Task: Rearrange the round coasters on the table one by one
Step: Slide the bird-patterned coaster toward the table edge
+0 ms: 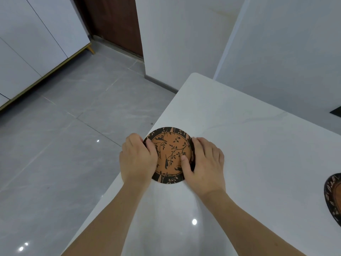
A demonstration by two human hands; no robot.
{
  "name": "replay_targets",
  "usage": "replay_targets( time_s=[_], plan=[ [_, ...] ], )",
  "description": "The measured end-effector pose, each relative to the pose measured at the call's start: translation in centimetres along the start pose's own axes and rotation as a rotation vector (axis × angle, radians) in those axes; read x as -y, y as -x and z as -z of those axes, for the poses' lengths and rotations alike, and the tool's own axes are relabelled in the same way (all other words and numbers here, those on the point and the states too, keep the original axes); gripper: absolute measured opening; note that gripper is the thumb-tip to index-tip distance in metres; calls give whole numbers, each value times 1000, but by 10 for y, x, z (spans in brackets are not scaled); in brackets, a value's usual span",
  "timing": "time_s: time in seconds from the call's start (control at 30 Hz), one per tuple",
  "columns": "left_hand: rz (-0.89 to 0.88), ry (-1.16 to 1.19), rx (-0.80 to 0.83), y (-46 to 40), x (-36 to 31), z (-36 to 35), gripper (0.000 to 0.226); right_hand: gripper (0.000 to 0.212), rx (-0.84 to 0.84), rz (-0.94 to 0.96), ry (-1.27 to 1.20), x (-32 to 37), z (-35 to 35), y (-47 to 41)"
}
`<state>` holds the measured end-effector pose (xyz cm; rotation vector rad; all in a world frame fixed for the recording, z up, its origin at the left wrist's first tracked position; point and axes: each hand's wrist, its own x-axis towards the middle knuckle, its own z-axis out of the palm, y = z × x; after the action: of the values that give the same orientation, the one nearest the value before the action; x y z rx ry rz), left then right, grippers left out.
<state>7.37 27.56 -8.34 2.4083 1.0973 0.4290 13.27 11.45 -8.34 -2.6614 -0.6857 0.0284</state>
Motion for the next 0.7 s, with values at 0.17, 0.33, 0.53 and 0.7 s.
replay_targets(
  time_s=[0.17,0.33,0.53,0.7],
  plan=[
    [18,-16,33,-2,3,-2,18,60,7,45,5,-1,2,1],
    [68,1,55,-7,9,-7,16,62,28,78,20,0,2,1],
    [151,22,45,-9,8,-11,15,65,43,93,32,0,2,0],
    [168,32,38,-10,7,-11,16,72,133,103,123,2,-2,-3]
  ],
)
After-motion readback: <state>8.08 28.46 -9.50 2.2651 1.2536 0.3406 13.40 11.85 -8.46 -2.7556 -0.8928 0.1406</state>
